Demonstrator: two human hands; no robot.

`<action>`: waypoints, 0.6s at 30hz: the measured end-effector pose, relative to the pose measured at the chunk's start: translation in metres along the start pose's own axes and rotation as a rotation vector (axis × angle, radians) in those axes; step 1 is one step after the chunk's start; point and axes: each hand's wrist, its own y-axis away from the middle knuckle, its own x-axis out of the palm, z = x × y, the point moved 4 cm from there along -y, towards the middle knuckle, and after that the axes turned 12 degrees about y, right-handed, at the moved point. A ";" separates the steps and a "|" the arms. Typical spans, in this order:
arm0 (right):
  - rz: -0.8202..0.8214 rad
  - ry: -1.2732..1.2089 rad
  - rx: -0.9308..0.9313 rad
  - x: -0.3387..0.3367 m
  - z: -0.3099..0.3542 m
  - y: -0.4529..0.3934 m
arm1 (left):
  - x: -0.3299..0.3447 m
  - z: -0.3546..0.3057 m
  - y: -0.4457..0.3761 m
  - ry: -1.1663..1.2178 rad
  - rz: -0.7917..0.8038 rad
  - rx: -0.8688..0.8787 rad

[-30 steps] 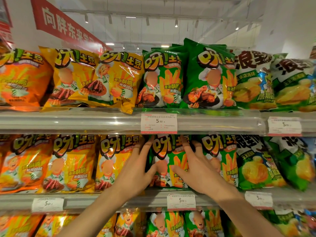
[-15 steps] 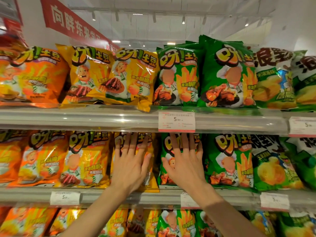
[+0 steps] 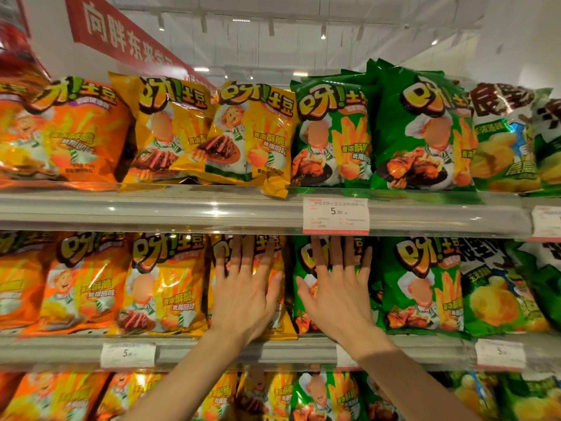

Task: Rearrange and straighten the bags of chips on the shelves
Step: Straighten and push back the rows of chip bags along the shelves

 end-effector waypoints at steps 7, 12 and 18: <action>-0.041 -0.070 0.016 -0.008 -0.006 0.004 | -0.007 -0.004 0.003 0.033 -0.013 0.000; -0.141 -0.218 0.036 -0.019 -0.050 0.017 | -0.020 -0.032 0.012 0.202 -0.139 0.084; -0.227 -0.393 0.156 -0.017 -0.158 0.036 | -0.005 -0.133 0.019 0.563 -0.144 0.177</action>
